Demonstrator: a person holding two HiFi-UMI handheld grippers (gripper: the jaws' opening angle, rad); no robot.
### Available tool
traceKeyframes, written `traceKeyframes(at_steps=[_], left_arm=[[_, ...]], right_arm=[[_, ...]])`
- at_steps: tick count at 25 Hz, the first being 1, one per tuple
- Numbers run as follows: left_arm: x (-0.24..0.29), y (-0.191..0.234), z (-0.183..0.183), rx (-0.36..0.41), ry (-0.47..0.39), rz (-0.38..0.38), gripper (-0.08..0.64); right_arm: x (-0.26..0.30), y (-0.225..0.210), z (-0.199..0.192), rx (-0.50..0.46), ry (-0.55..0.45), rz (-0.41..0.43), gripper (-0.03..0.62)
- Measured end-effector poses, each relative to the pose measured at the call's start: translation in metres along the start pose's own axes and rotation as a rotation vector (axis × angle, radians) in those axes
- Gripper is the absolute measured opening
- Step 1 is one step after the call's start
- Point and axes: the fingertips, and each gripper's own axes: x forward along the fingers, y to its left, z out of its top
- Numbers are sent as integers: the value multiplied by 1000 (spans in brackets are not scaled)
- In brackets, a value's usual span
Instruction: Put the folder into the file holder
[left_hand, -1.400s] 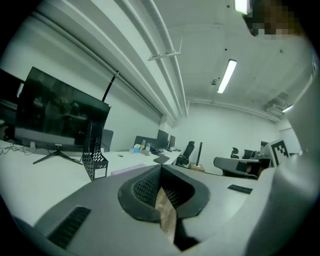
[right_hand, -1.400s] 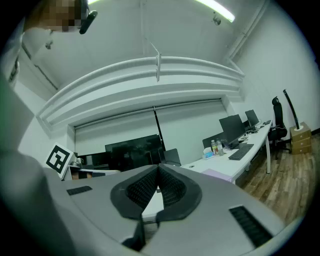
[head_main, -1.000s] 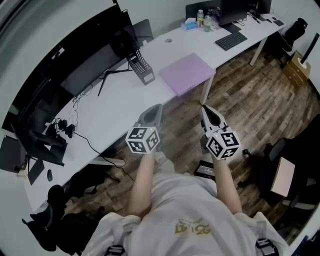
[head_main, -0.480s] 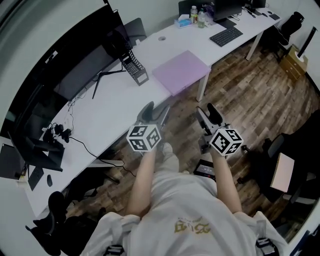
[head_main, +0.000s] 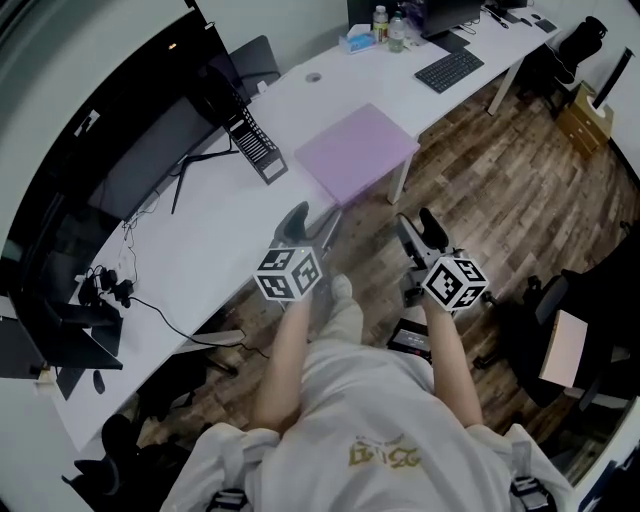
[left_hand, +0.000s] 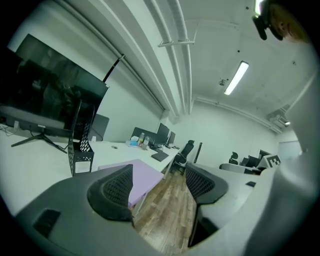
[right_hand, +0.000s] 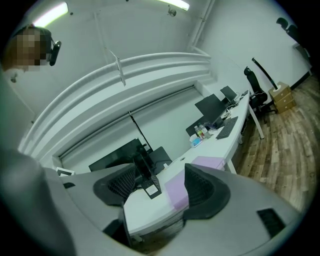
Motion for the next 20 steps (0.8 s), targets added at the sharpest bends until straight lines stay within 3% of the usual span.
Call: traceKeyframes(at_steps=[7,11,20], left_arm=[[84,46,21,2,42,-40,336],[136,64,24,50,108,-72,336],[210,100,17,23,201,-140,341]], right_arm=[[74,-43,10,30,-5,-55,308],[114,-67,13,39,12,-97,310],[170,-113,2,84,63,-198,313]])
